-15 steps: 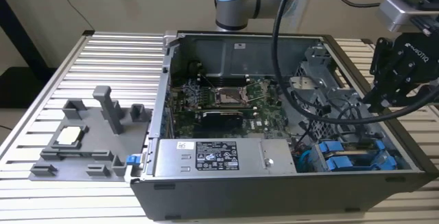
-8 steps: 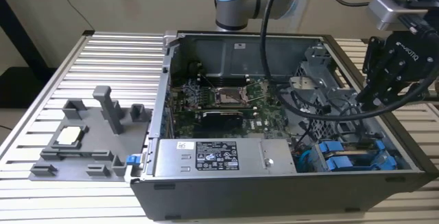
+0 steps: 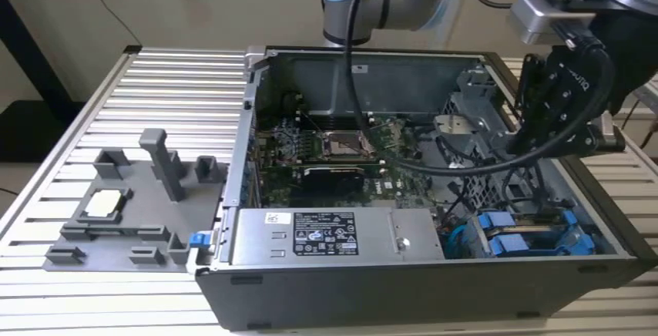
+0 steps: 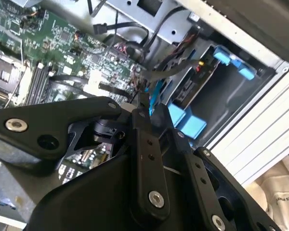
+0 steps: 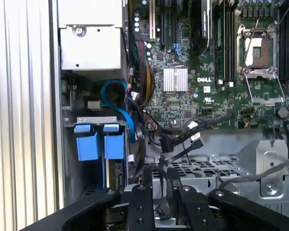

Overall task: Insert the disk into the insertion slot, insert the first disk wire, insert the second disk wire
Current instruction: 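Insert the second disk wire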

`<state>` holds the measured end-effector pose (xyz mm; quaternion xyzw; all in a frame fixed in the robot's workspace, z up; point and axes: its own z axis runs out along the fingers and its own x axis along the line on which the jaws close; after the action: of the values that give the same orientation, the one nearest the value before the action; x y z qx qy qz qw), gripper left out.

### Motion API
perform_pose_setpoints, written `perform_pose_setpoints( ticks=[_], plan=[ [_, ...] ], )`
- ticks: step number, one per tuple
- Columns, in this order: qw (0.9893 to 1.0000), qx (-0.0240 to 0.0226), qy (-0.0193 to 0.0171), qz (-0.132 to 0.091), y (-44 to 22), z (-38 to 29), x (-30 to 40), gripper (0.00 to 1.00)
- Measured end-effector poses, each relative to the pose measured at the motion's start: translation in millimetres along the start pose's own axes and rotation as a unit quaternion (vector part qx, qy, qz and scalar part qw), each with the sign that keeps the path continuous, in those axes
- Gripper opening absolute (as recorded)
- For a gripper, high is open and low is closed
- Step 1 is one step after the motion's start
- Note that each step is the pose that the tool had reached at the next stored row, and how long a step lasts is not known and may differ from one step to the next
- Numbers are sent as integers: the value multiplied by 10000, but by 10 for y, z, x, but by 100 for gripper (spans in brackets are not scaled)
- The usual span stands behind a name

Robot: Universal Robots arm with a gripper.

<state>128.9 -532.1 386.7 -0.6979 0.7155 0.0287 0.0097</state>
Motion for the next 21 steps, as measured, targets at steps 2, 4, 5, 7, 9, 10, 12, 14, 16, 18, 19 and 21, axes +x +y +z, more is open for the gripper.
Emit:
perform_pose_setpoints(
  ticks=[2,4,5,7,9,10,12,14,16,18,19,21],
  plan=[
    [10000,7,0,0,90,4,-6,27],
    [10000,15,3,-1,163,11,-22,27],
    [10000,20,16,-4,184,15,-39,27],
    [10000,30,66,-19,208,28,-72,27],
    [9999,44,136,-41,226,42,-99,27],
    [9998,48,173,-53,233,48,-109,27],
    [9996,55,259,-77,247,57,-127,27],
    [9994,69,336,-102,260,69,-150,27],
    [9991,91,404,-126,273,84,-179,27],
    [9988,120,459,-146,286,101,-213,27],
    [9986,140,477,-155,294,110,-234,27],
    [9984,200,494,-165,310,130,-275,27]
  ],
)
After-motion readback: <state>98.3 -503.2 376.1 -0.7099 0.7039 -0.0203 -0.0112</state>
